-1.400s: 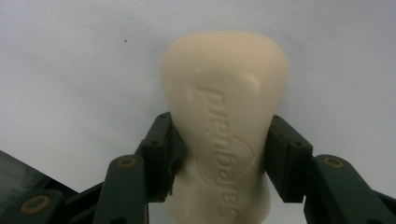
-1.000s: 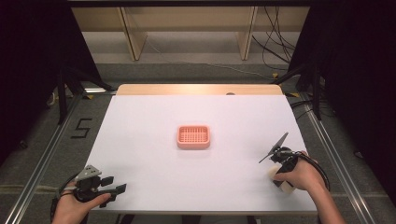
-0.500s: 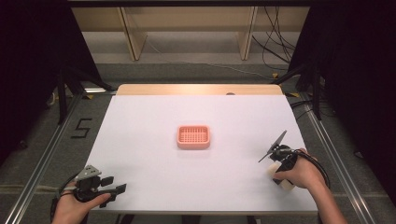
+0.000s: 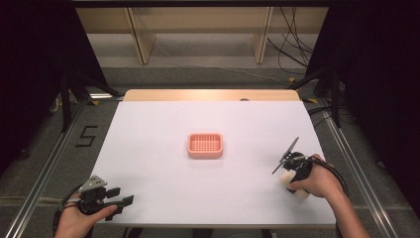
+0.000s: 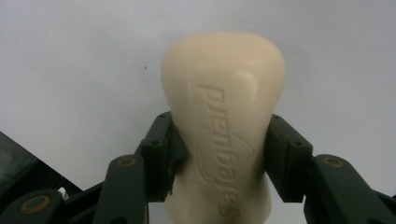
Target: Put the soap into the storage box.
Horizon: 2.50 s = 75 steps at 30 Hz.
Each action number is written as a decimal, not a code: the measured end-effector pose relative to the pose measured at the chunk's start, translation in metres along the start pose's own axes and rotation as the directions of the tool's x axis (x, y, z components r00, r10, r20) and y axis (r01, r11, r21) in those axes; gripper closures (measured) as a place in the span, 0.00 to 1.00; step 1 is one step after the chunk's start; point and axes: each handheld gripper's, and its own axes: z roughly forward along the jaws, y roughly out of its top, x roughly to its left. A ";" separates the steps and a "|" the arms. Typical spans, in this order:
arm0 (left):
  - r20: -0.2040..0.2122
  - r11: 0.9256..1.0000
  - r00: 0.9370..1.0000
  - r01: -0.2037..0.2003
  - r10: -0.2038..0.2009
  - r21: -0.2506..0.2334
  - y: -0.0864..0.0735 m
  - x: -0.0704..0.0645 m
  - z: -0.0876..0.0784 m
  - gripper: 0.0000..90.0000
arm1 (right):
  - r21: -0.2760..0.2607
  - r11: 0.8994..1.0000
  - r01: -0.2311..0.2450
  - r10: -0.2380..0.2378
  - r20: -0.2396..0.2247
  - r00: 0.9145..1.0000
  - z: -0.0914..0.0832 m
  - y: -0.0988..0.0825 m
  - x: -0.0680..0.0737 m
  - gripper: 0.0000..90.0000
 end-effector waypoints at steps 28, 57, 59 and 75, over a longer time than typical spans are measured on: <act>-0.002 1.000 1.000 0.010 -0.010 -0.003 -0.001 0.000 -0.001 0.38 | -0.058 0.986 0.158 -0.158 0.006 0.987 -0.001 0.014 0.003 0.56; -0.008 1.000 1.000 0.020 -0.020 0.007 -0.004 0.002 -0.005 0.38 | -0.129 0.964 0.233 -0.230 0.033 0.973 -0.008 0.032 0.009 0.56; -0.008 1.000 1.000 0.022 -0.022 0.005 -0.004 0.002 -0.005 0.38 | -0.168 0.954 0.247 -0.240 0.059 0.969 -0.009 0.034 0.008 0.56; -0.006 1.000 1.000 0.021 -0.021 -0.003 -0.004 0.002 -0.005 0.38 | -0.290 0.931 0.219 -0.212 0.057 0.976 -0.012 0.040 0.017 0.56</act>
